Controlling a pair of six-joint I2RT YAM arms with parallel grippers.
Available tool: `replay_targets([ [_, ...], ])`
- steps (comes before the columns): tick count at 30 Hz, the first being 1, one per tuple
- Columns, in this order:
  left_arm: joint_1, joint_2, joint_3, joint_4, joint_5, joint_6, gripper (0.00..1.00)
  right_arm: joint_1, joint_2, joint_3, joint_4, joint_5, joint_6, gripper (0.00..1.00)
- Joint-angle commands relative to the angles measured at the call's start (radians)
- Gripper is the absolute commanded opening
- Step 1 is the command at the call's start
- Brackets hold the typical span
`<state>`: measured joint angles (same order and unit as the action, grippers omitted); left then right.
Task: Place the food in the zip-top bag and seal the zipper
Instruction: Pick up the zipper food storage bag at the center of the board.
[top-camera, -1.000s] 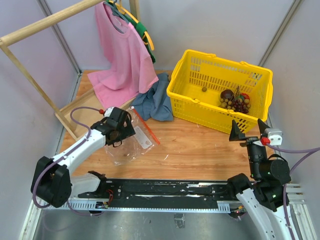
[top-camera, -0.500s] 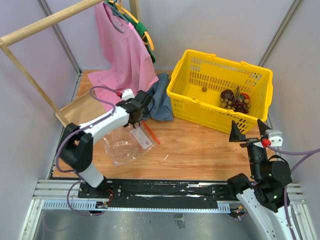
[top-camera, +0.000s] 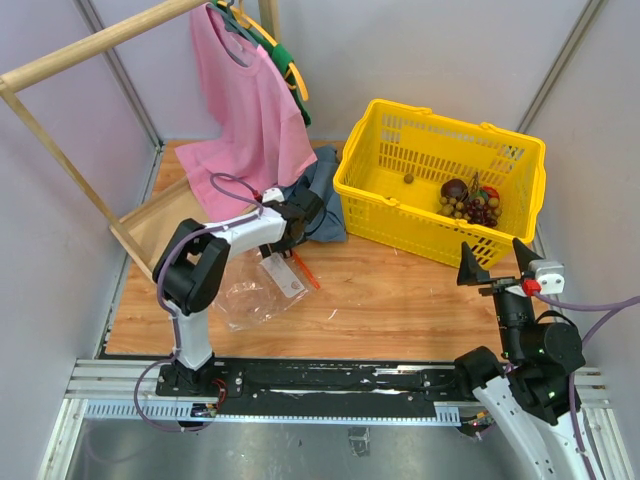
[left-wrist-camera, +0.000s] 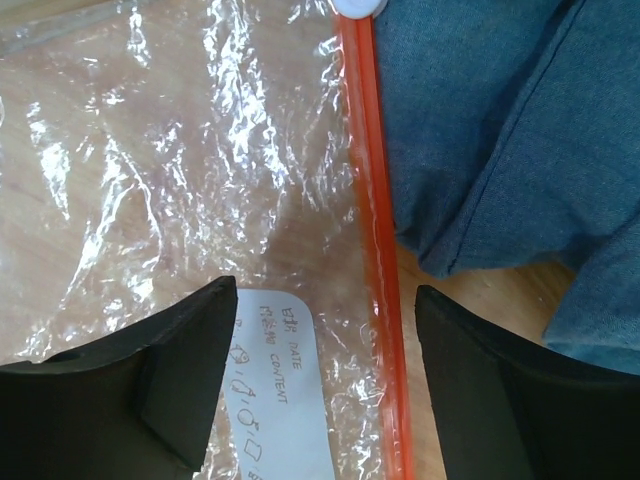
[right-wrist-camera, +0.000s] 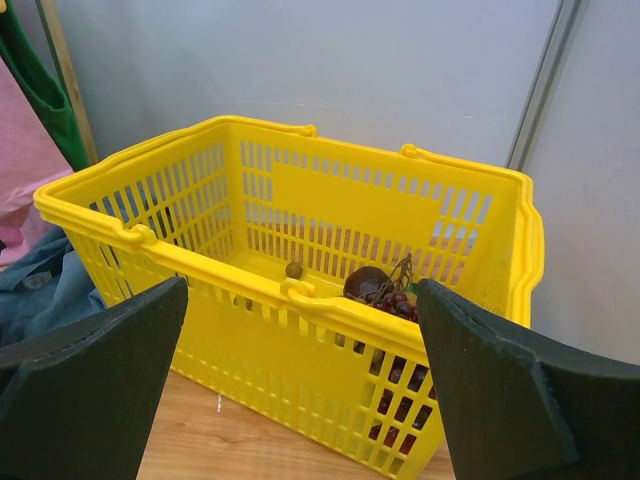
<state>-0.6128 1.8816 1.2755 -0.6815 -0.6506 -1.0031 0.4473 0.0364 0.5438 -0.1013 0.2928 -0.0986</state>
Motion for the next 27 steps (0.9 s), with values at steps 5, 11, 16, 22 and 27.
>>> replay_targets([
  [5,-0.005,0.031,-0.032,0.09,0.024,0.01,0.64,0.019,-0.012,-0.009,0.026,0.009,-0.013,0.98],
  [11,-0.005,-0.025,-0.107,0.152,0.064,0.029,0.37,0.019,-0.009,-0.004,0.024,-0.018,-0.014,0.98],
  [16,-0.005,-0.092,-0.154,0.17,0.08,0.044,0.03,0.019,0.001,0.008,0.021,-0.035,0.004,0.98],
  [22,-0.005,-0.211,-0.238,0.211,0.105,0.067,0.0,0.019,0.042,0.042,0.003,-0.079,0.035,0.98],
  [27,-0.005,-0.283,-0.289,0.22,0.131,0.1,0.0,0.019,0.095,0.07,-0.022,-0.138,0.052,0.98],
])
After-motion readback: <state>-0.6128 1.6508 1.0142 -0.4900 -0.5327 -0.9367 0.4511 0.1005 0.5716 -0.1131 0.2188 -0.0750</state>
